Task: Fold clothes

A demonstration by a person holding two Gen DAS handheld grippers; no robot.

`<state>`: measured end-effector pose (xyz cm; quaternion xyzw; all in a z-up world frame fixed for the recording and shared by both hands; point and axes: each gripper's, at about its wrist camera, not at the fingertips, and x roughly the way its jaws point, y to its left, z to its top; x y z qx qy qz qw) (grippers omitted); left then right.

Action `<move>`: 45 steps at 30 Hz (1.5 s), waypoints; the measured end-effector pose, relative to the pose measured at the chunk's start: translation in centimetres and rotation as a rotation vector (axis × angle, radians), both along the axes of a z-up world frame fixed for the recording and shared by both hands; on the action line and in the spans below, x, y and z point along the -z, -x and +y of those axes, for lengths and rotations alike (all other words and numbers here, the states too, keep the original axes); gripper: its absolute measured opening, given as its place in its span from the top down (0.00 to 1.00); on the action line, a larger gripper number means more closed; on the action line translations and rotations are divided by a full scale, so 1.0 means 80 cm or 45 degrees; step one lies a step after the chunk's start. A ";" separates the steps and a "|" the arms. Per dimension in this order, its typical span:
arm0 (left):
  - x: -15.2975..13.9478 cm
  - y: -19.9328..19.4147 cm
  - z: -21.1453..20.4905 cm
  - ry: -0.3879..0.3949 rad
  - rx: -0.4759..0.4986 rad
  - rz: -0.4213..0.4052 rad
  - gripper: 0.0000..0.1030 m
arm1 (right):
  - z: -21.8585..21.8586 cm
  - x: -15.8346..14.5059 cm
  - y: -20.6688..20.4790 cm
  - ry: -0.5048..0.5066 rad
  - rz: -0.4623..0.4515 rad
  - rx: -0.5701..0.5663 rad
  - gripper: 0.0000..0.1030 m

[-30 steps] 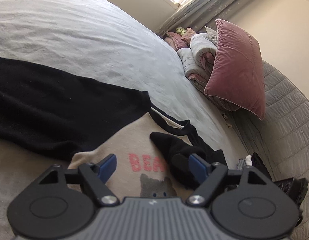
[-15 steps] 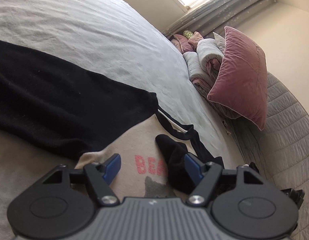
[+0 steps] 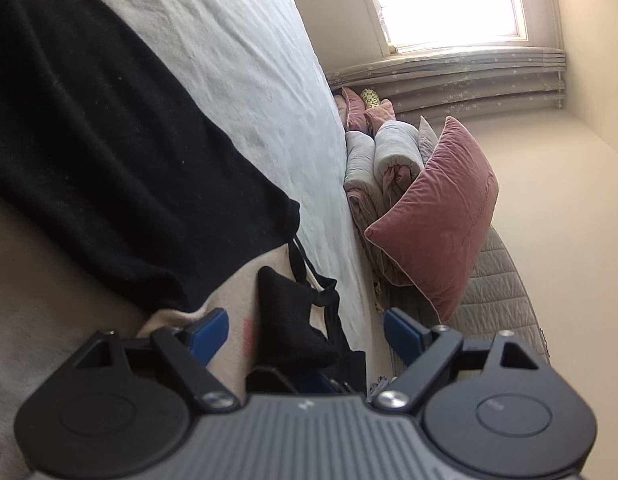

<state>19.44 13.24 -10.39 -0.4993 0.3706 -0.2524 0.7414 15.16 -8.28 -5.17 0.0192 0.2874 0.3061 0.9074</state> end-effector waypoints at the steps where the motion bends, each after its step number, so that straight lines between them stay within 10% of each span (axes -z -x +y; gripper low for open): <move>1: -0.002 0.000 -0.003 -0.021 0.002 -0.007 0.17 | 0.003 0.000 0.003 0.009 0.003 -0.039 0.40; 7: -0.020 0.003 -0.029 -0.309 -0.008 -0.056 0.37 | 0.005 -0.007 0.020 0.138 -0.073 0.006 0.40; 12: -0.031 0.002 -0.054 -0.587 -0.031 -0.110 0.91 | -0.020 -0.004 0.036 0.316 -0.143 0.184 0.40; 26: -0.104 0.033 -0.042 -0.946 -0.282 -0.567 0.92 | -0.124 0.028 0.028 0.676 -0.164 0.636 0.40; 35: -0.054 0.015 0.003 -1.005 -0.336 -0.352 0.92 | -0.182 0.032 0.023 0.758 -0.106 0.825 0.40; 39: -0.037 0.009 0.017 -0.867 -0.239 -0.253 0.89 | -0.203 0.025 0.027 0.701 -0.028 0.711 0.40; 45: -0.035 -0.009 0.047 -0.673 -0.271 -0.176 0.65 | -0.252 -0.008 0.029 0.322 0.123 0.465 0.40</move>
